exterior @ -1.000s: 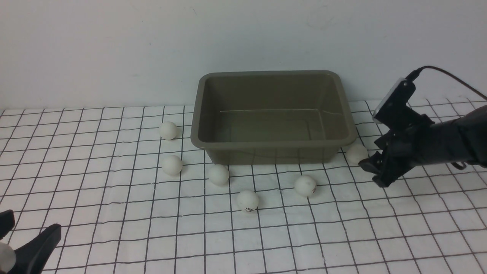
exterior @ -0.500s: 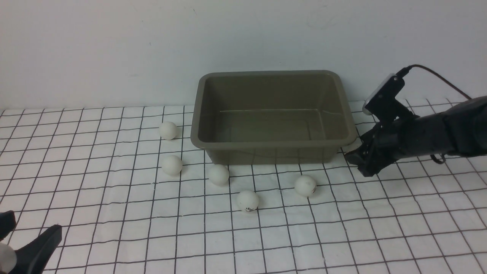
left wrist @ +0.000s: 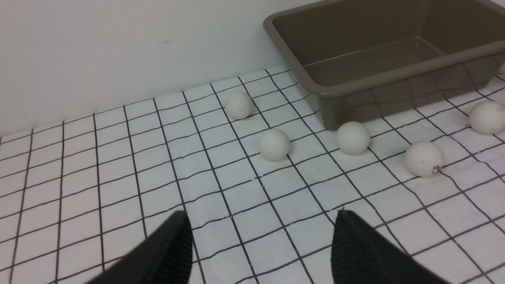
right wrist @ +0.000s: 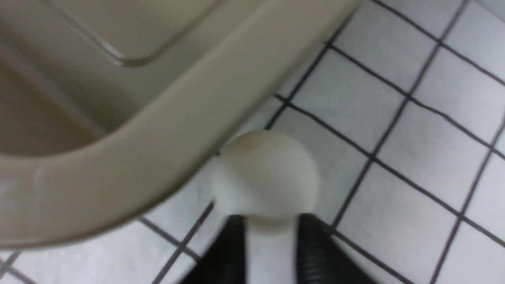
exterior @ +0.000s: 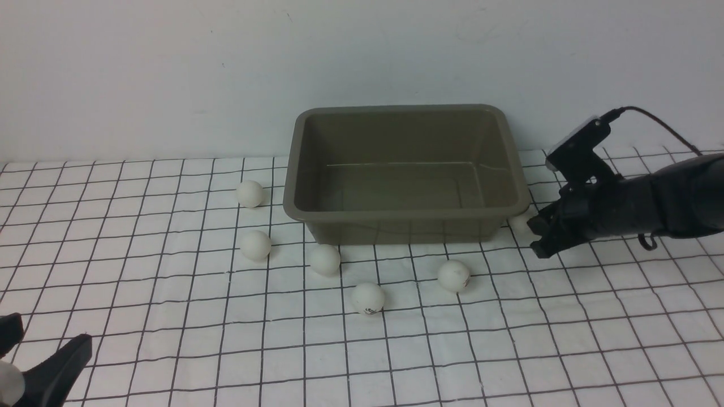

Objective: Put the table tennis balls into the box on the white checkered tablecloth.
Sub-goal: 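Reach for and grasp a ping pong ball on the table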

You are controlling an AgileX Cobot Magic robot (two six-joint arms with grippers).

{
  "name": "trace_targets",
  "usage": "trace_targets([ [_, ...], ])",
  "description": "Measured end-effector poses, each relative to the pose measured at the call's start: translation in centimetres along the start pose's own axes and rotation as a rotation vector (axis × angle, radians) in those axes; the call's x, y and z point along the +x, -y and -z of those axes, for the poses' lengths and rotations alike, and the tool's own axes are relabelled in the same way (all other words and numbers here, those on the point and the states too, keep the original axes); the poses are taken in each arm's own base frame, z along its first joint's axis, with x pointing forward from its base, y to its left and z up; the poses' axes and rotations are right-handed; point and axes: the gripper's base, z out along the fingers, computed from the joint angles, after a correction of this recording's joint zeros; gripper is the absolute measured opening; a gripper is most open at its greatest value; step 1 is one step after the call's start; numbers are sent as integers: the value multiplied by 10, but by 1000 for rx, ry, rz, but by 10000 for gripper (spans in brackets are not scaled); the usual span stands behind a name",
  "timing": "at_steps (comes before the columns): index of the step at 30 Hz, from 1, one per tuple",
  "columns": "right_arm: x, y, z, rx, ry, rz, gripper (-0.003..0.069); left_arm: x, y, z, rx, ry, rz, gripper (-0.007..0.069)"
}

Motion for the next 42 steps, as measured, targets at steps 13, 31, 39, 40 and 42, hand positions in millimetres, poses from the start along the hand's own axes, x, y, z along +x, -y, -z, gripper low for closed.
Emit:
trace_targets([
  [13, -12, 12, 18, 115, 26, 7, -15, 0, 0, 0, 0, 0, 0, 429],
  [31, -25, 61, 47, 49, 267, -431, 192, 1, 0, -1, 1, -5, 1, 429],
  [39, -7, 66, 42, -12, 206, -513, 379, 1, 0, -1, 1, -5, 1, 429],
  [40, -4, 66, 40, -16, 191, -513, 382, 1, 0, -1, 1, -5, 2, 429],
  [42, -2, 64, 36, -29, 178, -514, 383, 1, 0, -1, 2, -4, 5, 429],
])
